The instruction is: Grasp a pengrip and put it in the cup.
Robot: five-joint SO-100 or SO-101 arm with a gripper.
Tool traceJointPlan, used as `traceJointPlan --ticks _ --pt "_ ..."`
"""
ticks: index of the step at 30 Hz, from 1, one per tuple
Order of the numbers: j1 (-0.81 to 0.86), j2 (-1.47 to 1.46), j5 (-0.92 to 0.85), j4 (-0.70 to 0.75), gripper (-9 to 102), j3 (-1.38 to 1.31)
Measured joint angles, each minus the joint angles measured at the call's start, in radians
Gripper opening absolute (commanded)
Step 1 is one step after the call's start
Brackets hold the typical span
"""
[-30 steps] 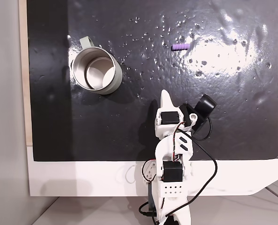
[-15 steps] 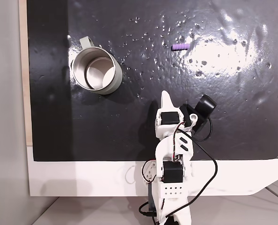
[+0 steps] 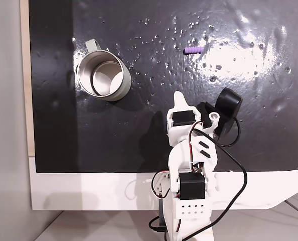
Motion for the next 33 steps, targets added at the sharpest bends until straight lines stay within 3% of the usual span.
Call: traceJointPlan --ticks 25,33 --pt "0.201 -0.983 -0.127 0.239 0 -1.054" --pt "0.181 -1.201 -0.187 0.307 0 -1.187"
